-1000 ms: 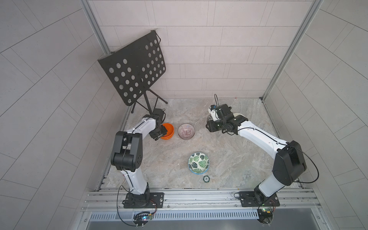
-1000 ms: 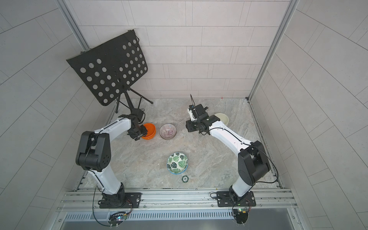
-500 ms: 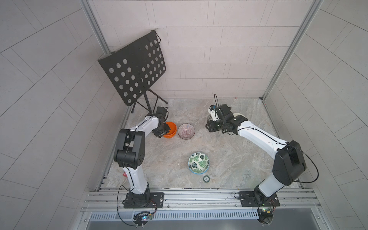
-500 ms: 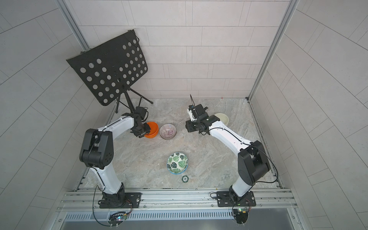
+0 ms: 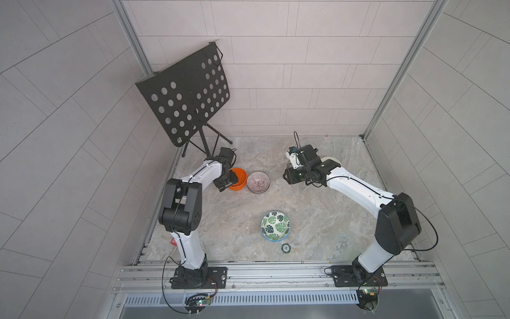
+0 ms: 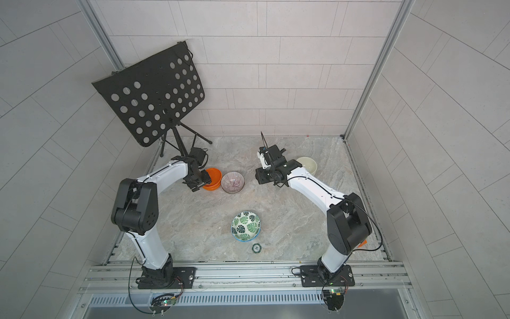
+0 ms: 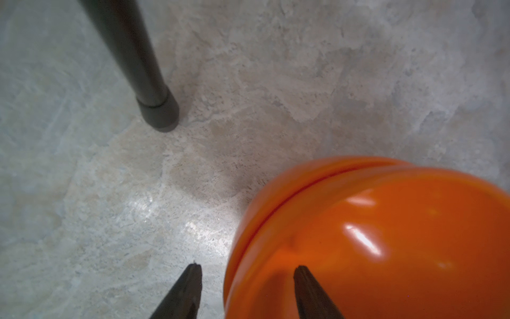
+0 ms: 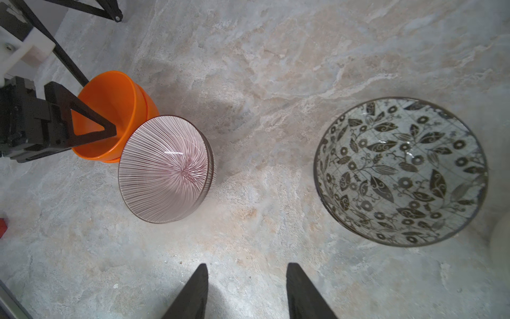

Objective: Stack the bowls
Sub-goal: Move the bowl to the center of the board, then adjust the bowl at the center of the board.

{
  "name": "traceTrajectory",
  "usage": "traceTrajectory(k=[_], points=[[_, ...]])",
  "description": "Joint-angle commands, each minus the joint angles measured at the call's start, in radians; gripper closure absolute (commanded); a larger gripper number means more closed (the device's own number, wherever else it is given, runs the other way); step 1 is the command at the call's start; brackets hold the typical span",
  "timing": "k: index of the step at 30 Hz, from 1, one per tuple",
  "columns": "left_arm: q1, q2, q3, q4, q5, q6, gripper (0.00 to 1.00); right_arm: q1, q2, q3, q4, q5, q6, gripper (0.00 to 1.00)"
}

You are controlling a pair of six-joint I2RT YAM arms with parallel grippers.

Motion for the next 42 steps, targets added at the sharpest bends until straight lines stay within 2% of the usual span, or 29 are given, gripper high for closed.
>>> traceTrajectory(k=[1,13,30,37,42], points=[[-0.003,-0.065,0.026,-0.044,-0.041,0.003,0.38,0.033,0.028,0.056,-0.006,-0.008,-0.005,0.51],[-0.001,-0.209,0.079,-0.105,-0.09,0.012,0.34,0.072,0.287,0.242,-0.056,-0.007,0.012,0.5],[-0.001,-0.225,0.072,-0.105,-0.068,0.032,0.34,0.077,0.493,0.422,-0.117,-0.007,0.045,0.51],[-0.002,-0.226,0.067,-0.103,-0.064,0.036,0.34,0.076,0.583,0.547,-0.202,0.002,0.042,0.55],[-0.001,-0.23,0.065,-0.103,-0.07,0.042,0.34,0.076,0.616,0.596,-0.234,-0.002,0.036,0.65]])
